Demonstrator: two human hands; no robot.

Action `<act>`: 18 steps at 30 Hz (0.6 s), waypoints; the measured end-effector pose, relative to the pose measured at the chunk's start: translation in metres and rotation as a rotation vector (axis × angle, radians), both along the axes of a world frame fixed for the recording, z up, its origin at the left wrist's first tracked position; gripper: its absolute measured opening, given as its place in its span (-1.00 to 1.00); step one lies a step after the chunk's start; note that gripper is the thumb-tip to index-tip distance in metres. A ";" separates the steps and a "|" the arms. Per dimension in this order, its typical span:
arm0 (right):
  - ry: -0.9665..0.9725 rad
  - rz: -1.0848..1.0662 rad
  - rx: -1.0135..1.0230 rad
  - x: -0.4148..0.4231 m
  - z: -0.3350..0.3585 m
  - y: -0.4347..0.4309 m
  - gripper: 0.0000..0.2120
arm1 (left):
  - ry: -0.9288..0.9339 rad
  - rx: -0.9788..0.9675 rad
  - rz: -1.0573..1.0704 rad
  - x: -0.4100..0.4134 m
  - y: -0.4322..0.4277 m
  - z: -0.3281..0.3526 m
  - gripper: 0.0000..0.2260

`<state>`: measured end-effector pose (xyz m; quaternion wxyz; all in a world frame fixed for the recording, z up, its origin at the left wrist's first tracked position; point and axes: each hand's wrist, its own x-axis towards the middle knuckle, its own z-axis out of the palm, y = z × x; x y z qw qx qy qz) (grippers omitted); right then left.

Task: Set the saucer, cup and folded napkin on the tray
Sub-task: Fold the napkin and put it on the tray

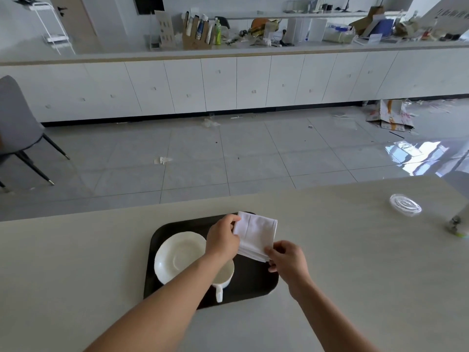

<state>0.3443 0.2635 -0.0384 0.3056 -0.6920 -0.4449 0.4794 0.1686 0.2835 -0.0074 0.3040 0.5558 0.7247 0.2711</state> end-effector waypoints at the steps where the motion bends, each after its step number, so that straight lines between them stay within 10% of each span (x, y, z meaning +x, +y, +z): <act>1: -0.019 0.005 -0.015 -0.005 -0.002 0.006 -0.87 | 0.012 -0.025 -0.014 -0.005 0.009 -0.003 -0.55; 18: -0.422 0.252 -0.104 -0.037 -0.032 0.029 -0.88 | 0.181 -0.319 -0.212 -0.032 0.042 -0.058 -0.61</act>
